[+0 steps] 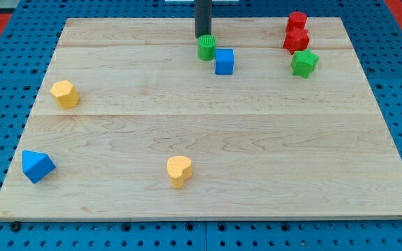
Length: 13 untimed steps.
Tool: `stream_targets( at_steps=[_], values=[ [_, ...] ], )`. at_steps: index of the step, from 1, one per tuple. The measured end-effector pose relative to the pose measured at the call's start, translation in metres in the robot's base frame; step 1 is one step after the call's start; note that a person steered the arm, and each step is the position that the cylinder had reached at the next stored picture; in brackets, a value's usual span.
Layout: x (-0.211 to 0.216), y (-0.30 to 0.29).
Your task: Move the blue cube to the top of the yellow heart
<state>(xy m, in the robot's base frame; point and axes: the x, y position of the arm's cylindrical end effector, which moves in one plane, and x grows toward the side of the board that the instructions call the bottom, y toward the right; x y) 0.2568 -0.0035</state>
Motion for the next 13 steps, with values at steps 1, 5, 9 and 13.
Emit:
stream_targets(
  at_steps=[1, 5, 9, 13],
  values=[
    [0.030, 0.052],
    [0.054, 0.097],
    [0.149, 0.071],
    [0.158, 0.025]
  ],
)
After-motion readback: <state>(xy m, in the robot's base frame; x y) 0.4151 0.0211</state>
